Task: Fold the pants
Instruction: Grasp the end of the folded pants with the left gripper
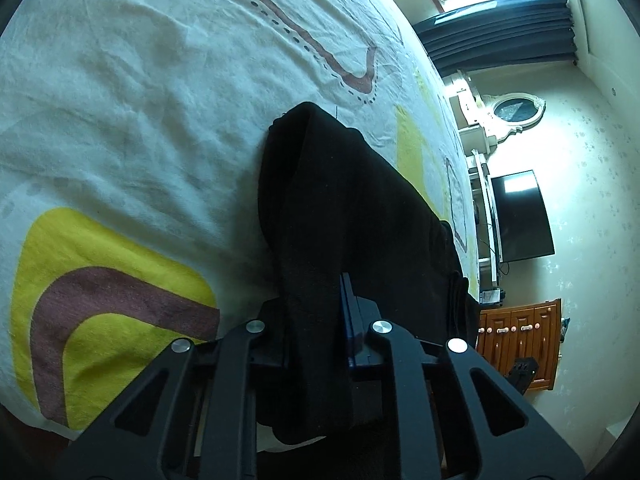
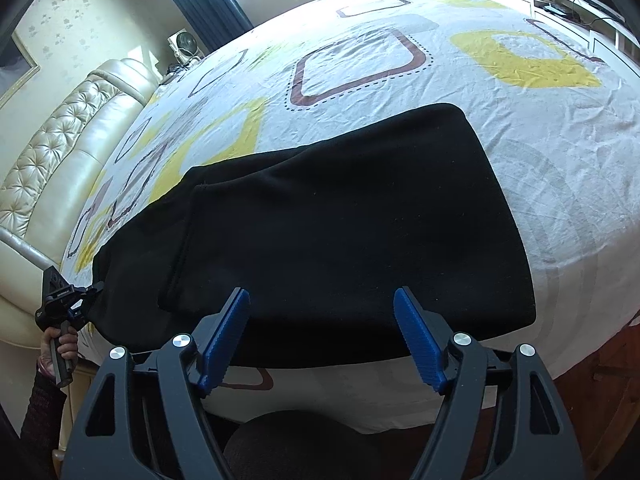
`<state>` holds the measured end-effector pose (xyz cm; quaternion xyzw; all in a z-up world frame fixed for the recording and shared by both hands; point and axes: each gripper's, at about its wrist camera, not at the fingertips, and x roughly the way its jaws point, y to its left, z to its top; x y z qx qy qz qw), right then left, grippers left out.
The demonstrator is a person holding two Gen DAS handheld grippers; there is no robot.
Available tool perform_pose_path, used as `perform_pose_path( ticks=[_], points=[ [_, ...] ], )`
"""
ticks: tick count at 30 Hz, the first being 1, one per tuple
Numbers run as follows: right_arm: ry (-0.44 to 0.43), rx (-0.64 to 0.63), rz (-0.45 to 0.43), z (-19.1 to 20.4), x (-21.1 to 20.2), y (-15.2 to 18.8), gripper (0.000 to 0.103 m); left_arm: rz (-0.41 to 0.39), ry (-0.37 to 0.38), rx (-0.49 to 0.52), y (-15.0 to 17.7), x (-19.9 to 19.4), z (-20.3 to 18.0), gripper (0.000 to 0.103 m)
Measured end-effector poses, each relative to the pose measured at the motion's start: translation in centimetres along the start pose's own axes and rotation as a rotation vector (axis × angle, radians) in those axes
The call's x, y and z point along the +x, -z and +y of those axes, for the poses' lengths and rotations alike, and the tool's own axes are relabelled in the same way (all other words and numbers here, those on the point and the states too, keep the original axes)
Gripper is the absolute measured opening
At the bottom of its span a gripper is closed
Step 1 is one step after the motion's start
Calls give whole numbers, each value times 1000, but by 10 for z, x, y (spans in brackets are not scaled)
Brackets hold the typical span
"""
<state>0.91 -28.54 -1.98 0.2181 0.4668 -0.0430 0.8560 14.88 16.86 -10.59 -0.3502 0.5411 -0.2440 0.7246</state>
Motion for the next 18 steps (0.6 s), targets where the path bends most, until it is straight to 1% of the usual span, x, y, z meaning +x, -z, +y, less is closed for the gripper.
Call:
perform_pose_path(
  ticks=[5,8,12,15,18],
  points=[
    [2,-4,-2,1,0,-1,74,-26,-18,24,2,-7,-15,13],
    [6,-5,-4,1,-1,-1,74,-49,19,53,1,-16,-35,13],
    [13,-12,-8,3,-2,0,74,-67,41,114,2,-25,-72,13],
    [18,-16,-10,4,-3,0,74,-73,48,163,5,-26,-105,13],
    [22,-15,-12,5,-4,0,74,-74,72,201,8,-25,-138,13]
  ],
)
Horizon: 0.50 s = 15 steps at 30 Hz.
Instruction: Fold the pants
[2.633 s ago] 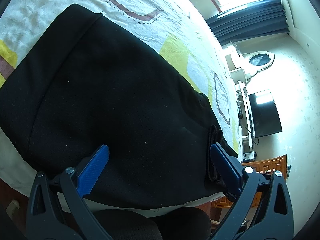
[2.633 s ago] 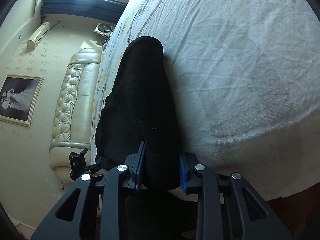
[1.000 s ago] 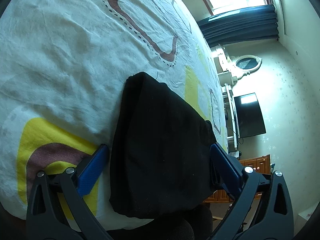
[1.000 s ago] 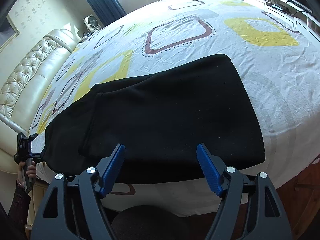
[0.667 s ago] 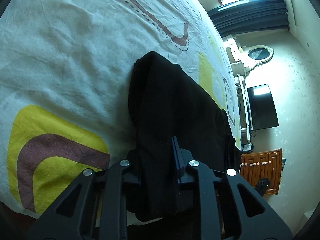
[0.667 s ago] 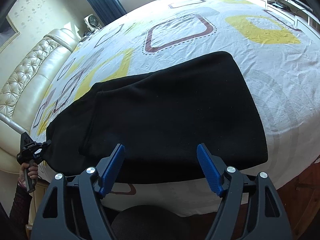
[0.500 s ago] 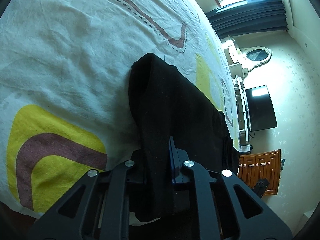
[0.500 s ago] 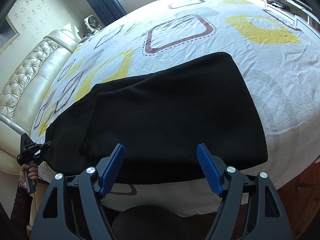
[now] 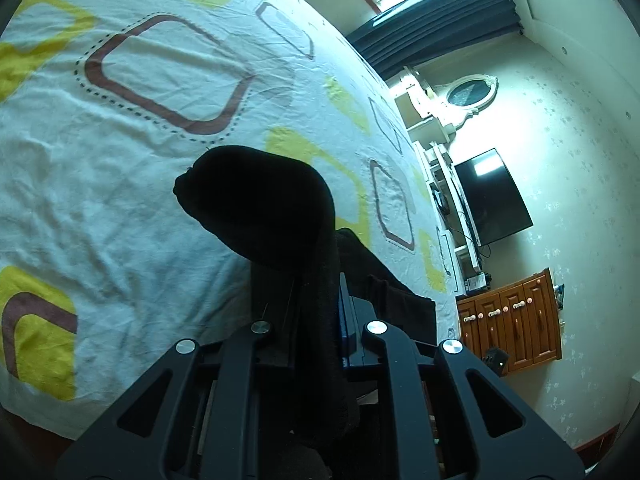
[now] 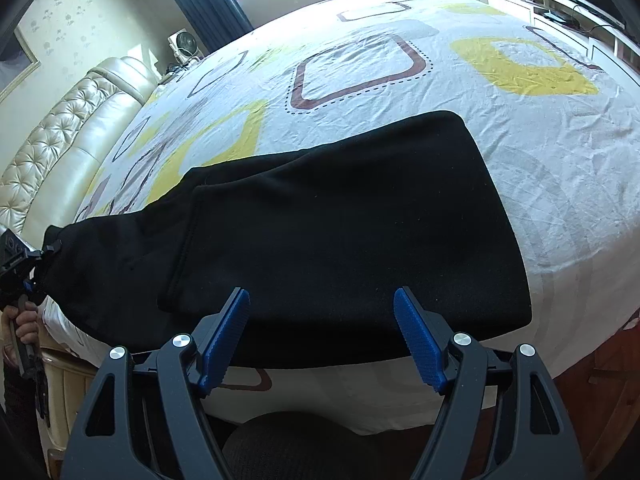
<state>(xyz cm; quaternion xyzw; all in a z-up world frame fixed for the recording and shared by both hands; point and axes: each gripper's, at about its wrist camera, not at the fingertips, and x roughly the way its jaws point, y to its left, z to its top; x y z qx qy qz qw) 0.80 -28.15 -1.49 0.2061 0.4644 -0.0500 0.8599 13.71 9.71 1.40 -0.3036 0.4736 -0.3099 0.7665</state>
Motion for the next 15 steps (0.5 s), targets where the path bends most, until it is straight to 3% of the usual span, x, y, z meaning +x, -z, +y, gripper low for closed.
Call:
perform_pose_path(
  ticks=[6,15],
  points=[
    [0,0,0,1,0,1,74,23,-2,125,0,26,-75,13],
    [-11,-12,-14,8,-6,2,74,180,-29,312,30,128,-177,13]
  ],
)
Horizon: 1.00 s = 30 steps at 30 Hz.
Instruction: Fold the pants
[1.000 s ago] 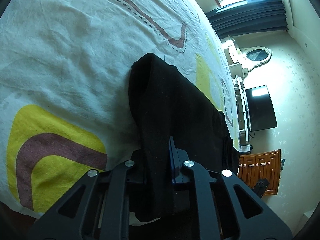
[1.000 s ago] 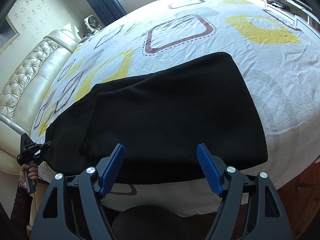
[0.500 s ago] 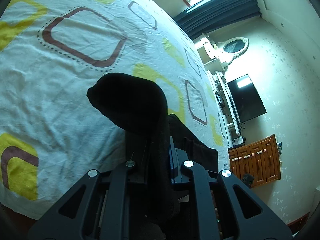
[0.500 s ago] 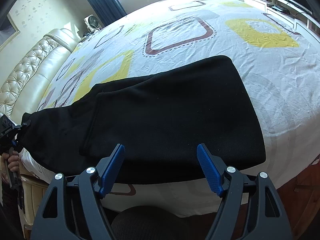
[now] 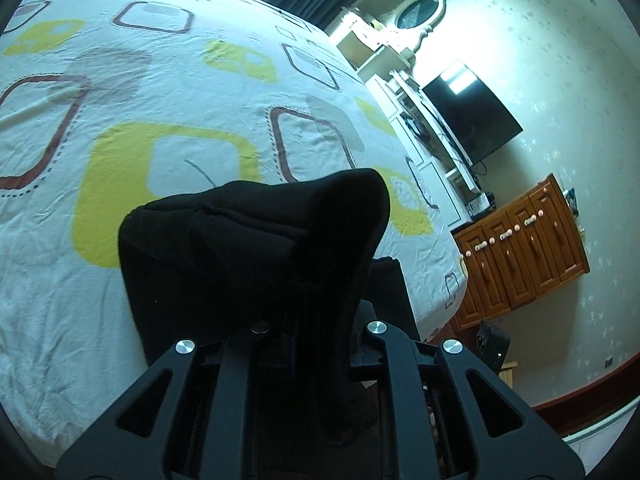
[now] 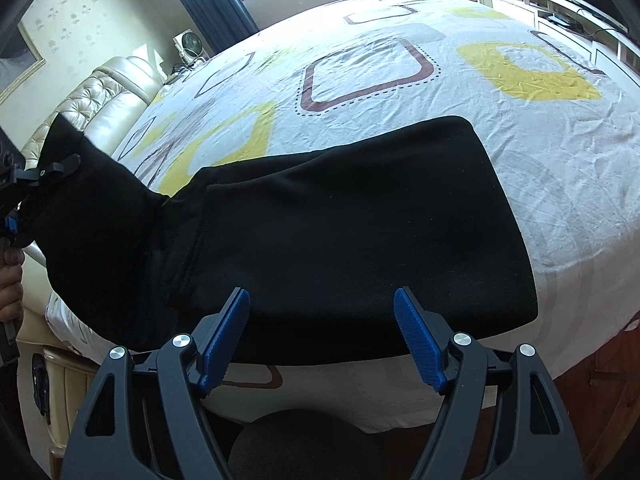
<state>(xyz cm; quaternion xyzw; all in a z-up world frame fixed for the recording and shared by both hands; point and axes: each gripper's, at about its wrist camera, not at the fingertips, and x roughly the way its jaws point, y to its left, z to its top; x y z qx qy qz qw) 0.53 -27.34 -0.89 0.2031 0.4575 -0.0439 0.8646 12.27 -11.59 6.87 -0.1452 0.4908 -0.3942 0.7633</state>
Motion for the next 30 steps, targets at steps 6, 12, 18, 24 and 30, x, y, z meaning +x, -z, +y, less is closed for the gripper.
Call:
perform_pose_path(
  ticks=[6,12,18,24,30],
  points=[
    [-8,17,-10,-3,-3,0,74,100,-23,84,7,70,-51,13],
    [-33,50,-18,-12,-7,-2,74,155,-10,86,9,119,-80,13],
    [-51,85,-30,-22,-13,-4,74,186,-75,76,9,155,-91,13],
    [-73,162,-48,-42,-21,-4,74,215,-172,99,15,181,-97,15],
    [-64,225,-138,-65,-43,0,74,239,-178,39,26,204,-104,38]
  ],
)
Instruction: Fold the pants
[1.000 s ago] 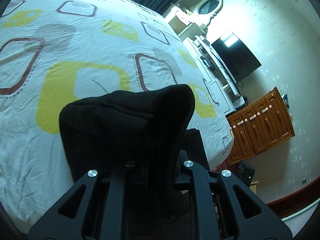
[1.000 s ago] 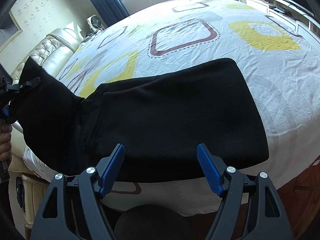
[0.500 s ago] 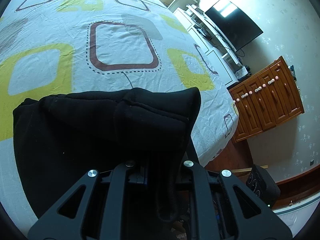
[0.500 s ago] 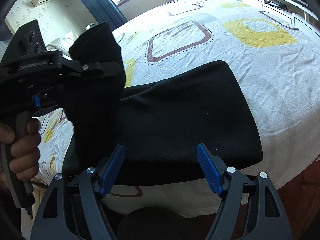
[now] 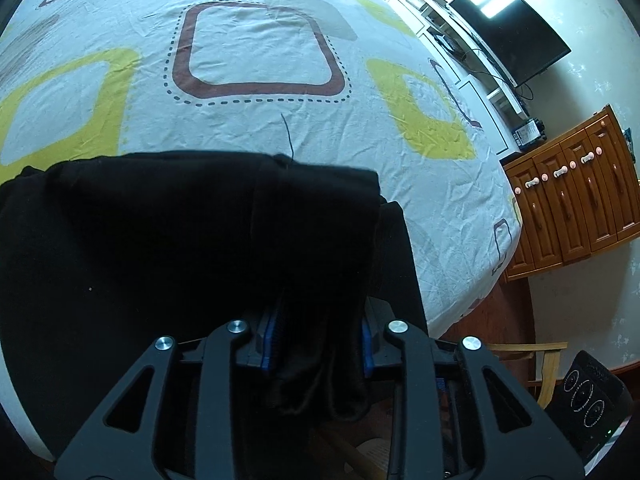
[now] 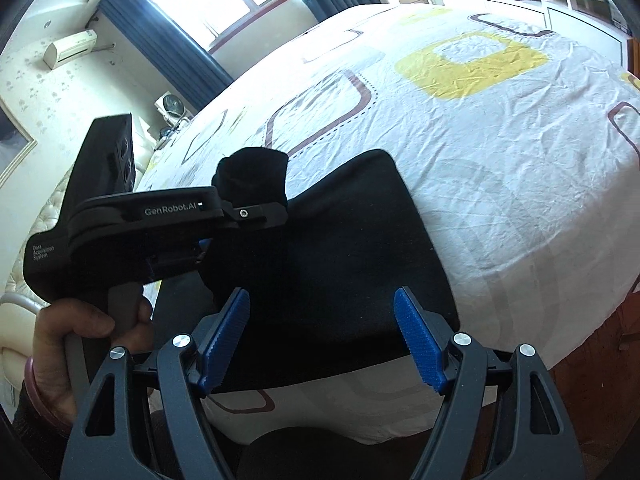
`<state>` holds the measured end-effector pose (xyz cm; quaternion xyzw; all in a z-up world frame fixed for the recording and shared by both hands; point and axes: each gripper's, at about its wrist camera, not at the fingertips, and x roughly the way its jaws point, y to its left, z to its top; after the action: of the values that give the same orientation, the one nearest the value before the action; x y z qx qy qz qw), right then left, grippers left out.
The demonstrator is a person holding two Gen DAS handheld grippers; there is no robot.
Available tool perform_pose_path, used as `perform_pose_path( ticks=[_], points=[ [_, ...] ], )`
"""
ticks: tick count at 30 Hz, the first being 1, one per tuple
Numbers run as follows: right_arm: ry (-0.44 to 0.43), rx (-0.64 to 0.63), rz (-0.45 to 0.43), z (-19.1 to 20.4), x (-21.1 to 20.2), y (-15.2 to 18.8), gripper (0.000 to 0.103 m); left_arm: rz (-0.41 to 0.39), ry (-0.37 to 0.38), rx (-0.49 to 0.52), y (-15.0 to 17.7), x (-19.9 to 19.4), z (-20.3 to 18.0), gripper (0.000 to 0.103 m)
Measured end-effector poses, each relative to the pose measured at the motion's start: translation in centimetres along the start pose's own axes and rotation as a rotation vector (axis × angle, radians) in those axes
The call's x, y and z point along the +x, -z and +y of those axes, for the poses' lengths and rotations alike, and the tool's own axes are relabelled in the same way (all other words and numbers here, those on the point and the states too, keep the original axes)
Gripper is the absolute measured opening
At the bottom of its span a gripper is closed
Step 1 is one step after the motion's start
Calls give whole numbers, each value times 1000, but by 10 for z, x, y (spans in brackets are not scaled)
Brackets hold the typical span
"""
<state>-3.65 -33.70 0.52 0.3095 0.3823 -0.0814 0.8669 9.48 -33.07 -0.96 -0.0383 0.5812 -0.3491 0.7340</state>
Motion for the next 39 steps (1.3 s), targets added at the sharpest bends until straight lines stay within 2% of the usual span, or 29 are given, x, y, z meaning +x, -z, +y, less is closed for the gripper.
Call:
perform_pose_path(
  ticks=[7,10,13,15,18,21,24,29,31,32,34,36,39],
  points=[
    [-19,88,-52,-30,-17,-1,74,3,111,8,11,2,-29,45],
    [-62,117,-36,-39,-20,-2,74,-42,134,19,16,-16,-32,53],
    [-133,120,-22,-40,-22,-7,74,-119,164,-2,23,-48,-18,64],
    [-200,108,-25,-39,-25,-16,74,-173,169,-30,30,-71,2,69],
    [-318,79,26,-26,-20,-34,74,-234,172,-99,45,-98,47,75],
    [-367,65,99,-17,0,-49,74,-282,167,-196,64,-116,106,80],
    [-338,76,188,-14,33,-58,74,-286,196,-332,82,-119,166,85],
    [-232,69,256,-11,73,-61,74,-249,359,-610,115,-100,245,89],
    [-253,83,283,-8,80,-56,74,-245,412,-658,124,-90,261,90],
    [-263,81,299,-5,84,-55,74,-259,432,-647,127,-89,263,90],
    [-249,43,338,3,90,-51,64,-273,449,-607,128,-89,259,93],
    [-225,26,377,8,99,-48,31,-280,453,-562,128,-88,253,98],
    [-215,12,399,13,104,-43,23,-294,436,-509,129,-87,246,98]
  ],
)
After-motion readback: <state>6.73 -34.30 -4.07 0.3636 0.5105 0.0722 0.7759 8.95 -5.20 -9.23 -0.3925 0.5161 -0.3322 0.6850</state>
